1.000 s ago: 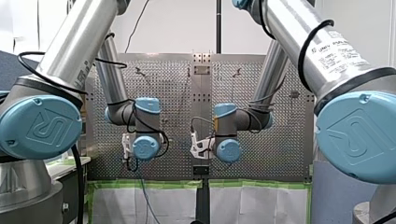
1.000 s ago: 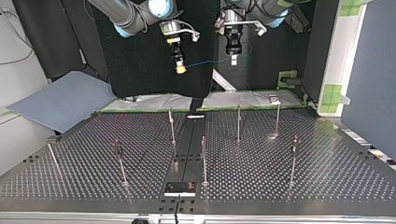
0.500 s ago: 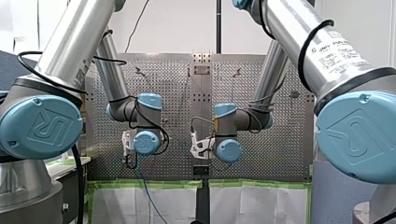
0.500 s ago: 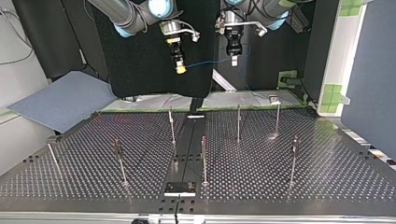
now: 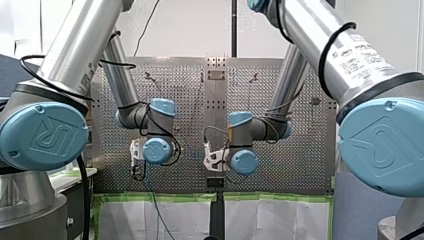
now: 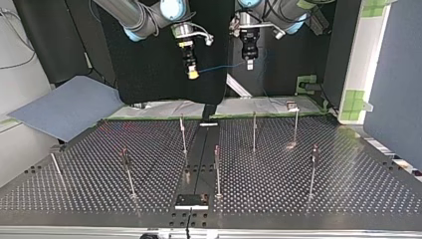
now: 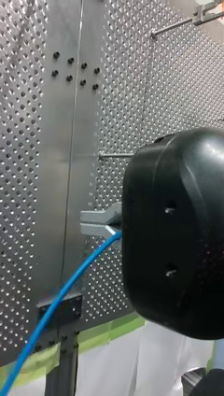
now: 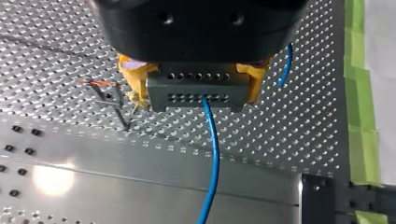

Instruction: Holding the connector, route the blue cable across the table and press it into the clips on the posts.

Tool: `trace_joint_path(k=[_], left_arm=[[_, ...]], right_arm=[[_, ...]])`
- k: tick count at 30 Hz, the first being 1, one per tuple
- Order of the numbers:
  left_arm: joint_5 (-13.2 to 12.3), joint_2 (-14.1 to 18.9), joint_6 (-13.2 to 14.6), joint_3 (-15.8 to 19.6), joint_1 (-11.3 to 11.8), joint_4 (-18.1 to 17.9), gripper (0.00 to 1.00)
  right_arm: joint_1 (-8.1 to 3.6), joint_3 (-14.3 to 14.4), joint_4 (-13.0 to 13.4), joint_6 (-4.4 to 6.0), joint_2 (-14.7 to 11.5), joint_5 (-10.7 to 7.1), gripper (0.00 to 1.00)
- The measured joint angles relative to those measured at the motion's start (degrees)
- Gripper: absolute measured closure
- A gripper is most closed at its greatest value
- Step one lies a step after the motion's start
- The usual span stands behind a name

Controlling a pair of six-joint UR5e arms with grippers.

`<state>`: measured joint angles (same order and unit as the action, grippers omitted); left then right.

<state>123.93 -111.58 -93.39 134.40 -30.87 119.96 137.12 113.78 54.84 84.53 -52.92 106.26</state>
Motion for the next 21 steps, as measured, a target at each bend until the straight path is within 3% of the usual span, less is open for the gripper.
trace_joint_path(k=[3,7,11,21], left_arm=[[0.34,1.28,-0.43,-0.45,0.40,0.99,1.00],[1.39,3.33,0.39,-1.34,1.91,2.80,1.00],[3.02,5.59,1.01,-2.09,4.04,4.97,1.00],[6.06,10.26,2.40,-2.95,8.67,9.67,1.00]], right_arm=[[0.49,-1.42,-1.40,0.65,-0.52,1.01,1.00],[0.88,-3.46,-3.45,2.00,-2.26,0.15,1.00],[1.04,-5.66,-5.65,3.49,-4.42,-1.83,1.00],[1.38,-10.83,-10.83,4.46,-9.58,-6.96,1.00]])
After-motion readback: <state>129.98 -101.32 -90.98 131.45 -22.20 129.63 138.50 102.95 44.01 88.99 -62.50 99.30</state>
